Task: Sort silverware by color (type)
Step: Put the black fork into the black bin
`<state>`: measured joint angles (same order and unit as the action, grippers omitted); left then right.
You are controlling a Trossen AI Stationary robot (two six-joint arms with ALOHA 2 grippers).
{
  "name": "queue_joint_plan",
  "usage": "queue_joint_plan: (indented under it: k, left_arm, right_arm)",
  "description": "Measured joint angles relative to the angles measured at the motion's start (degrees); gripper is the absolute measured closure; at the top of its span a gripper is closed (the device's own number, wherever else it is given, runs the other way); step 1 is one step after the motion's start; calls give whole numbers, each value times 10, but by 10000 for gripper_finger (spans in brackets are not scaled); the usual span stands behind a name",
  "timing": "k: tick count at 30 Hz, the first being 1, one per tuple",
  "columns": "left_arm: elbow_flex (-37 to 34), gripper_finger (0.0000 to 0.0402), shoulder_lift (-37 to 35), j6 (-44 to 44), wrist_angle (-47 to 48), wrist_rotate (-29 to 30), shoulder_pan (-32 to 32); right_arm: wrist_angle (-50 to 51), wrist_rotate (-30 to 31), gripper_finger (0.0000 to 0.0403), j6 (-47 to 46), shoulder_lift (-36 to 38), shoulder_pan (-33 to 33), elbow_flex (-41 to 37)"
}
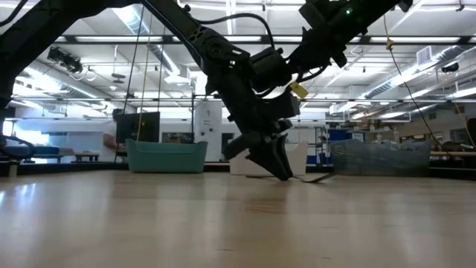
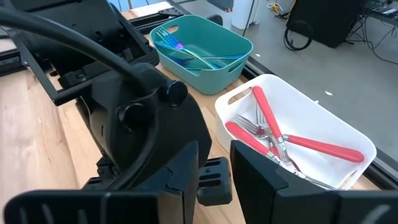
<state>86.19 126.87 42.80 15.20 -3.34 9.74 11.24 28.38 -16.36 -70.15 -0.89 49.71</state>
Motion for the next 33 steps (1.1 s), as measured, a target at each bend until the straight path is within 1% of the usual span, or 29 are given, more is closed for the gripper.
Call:
queue_joint_plan:
  k: [7, 10, 13, 18, 21, 25, 33]
  left_arm:
    - [0, 321, 2, 3, -19, 13, 6]
    - [2, 321, 16, -3, -37, 12, 14]
    - [6, 321, 40, -5, -30, 5, 23]
    - [9, 323, 50, -7, -20, -3, 32]
    - [9, 339, 49, -5, -19, -5, 32]
    - [11, 387, 44, 0, -16, -14, 26]
    - [46, 400, 40, -1, 44, 4, 10]
  right_arm:
    - [0, 0, 300, 9, 0, 0, 0]
    - [0, 0, 300, 9, 0, 0, 0]
    - [0, 0, 300, 5, 0, 0, 0]
    - [0, 0, 300, 3, 0, 0, 0]
    - [0, 0, 300, 4, 0, 0, 0]
    - [0, 0, 300, 4, 0, 0, 0]
    - [5, 0, 300, 1, 0, 1, 0]
